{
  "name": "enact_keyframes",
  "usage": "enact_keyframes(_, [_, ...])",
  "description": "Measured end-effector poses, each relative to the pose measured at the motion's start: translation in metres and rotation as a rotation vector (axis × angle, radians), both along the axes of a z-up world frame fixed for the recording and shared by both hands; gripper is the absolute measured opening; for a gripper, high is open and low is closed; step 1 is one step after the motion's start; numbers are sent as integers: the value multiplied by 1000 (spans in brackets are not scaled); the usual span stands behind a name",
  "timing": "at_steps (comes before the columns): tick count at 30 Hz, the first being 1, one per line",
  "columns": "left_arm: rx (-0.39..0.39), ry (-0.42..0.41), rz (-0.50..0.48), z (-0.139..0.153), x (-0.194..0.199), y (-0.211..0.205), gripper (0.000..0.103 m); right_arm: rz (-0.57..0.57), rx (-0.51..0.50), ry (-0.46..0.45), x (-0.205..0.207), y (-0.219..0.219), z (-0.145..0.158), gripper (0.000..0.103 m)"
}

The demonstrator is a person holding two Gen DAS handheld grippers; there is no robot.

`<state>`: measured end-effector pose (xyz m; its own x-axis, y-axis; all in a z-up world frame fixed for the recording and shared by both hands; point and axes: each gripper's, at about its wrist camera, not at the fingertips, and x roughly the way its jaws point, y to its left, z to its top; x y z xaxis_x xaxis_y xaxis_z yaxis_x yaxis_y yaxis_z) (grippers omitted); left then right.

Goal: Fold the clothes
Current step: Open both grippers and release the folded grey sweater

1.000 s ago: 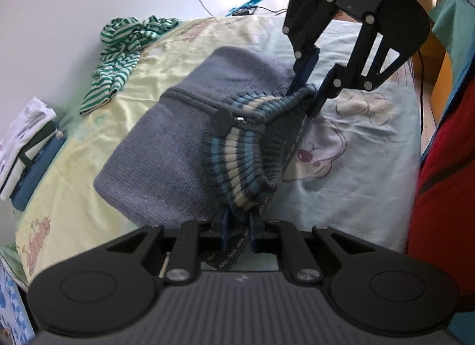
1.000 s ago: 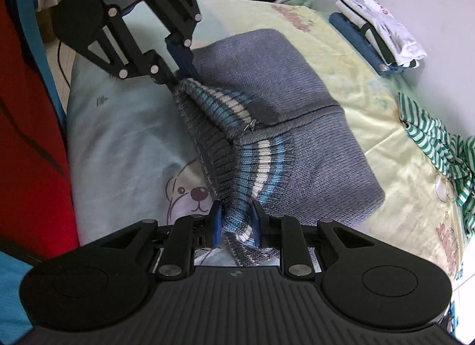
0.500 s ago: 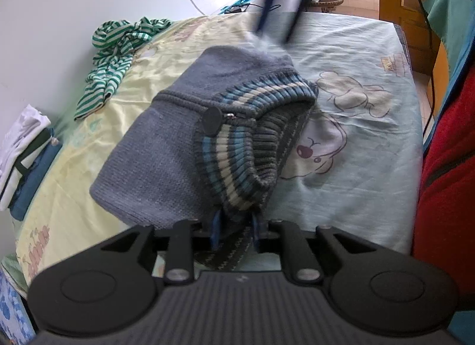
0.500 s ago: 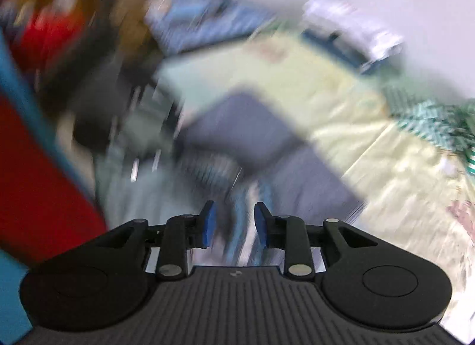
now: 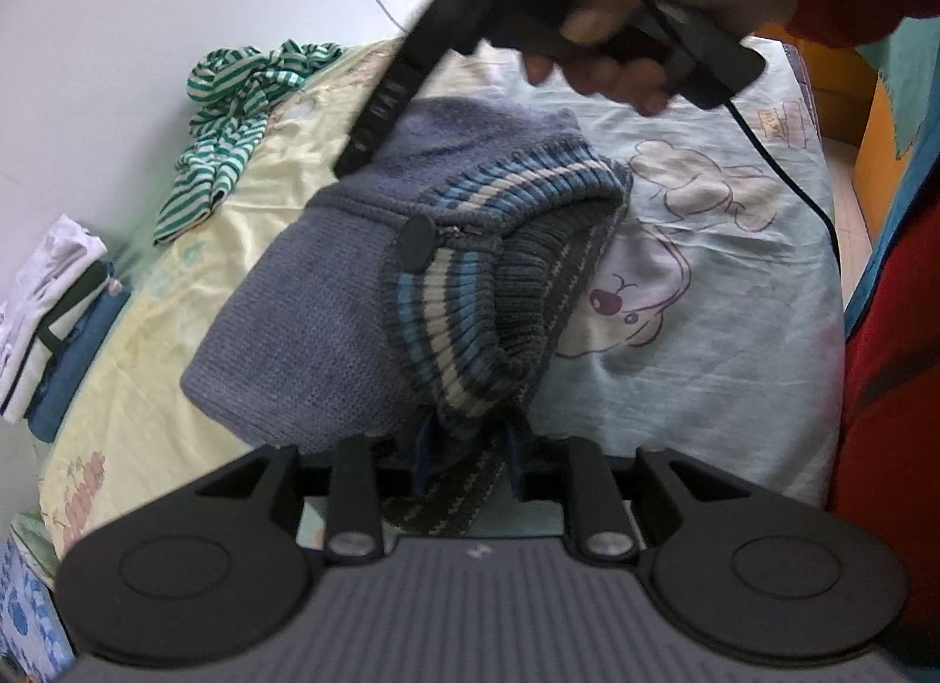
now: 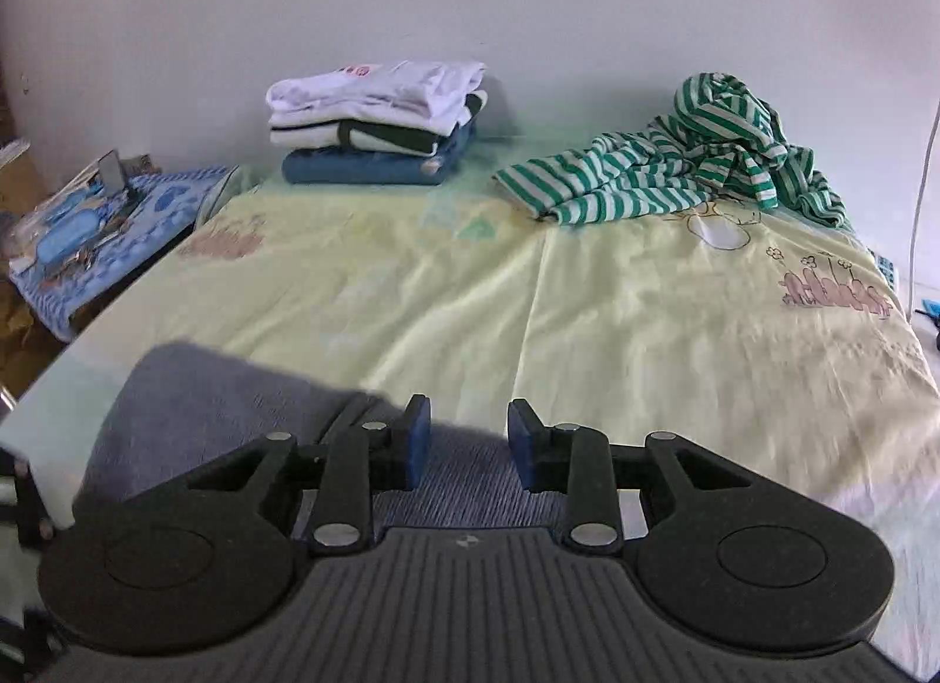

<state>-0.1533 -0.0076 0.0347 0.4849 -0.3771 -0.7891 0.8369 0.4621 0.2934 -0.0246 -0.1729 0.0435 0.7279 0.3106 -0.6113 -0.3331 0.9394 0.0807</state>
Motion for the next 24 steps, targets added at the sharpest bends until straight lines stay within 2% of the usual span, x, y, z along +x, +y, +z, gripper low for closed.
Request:
enact_keyframes(5, [-36, 16, 19, 17, -1, 16, 24, -2, -32, -3, -13, 4, -12, 34])
enact_keyframes(9, [-104, 49, 44, 54, 2, 43, 30, 3, -73, -40, -16, 11, -16, 34])
enact_keyframes(12, [-202, 13, 109, 83, 20, 52, 30, 5, -87, -63, -18, 12, -18, 34])
enact_keyframes(15, [-334, -40, 206, 94, 51, 43, 30, -3, -85, -64, -17, 13, -19, 34])
enact_keyframes(17, [-369, -82, 293, 84, 77, 28, 30, -2, -89, -67, -17, 13, -19, 34])
enact_keyframes(20, [-365, -64, 397, 58, 113, 11, 29, 7, -94, -68, -18, 13, -18, 34])
enact_keyframes(23, [-352, 45, 458, 29, 138, 9, 26, 12, -90, -67, -18, 12, -18, 34])
enact_keyframes(24, [-352, 57, 466, 24, 136, 12, 26, 10, -86, -65, -17, 12, -18, 34])
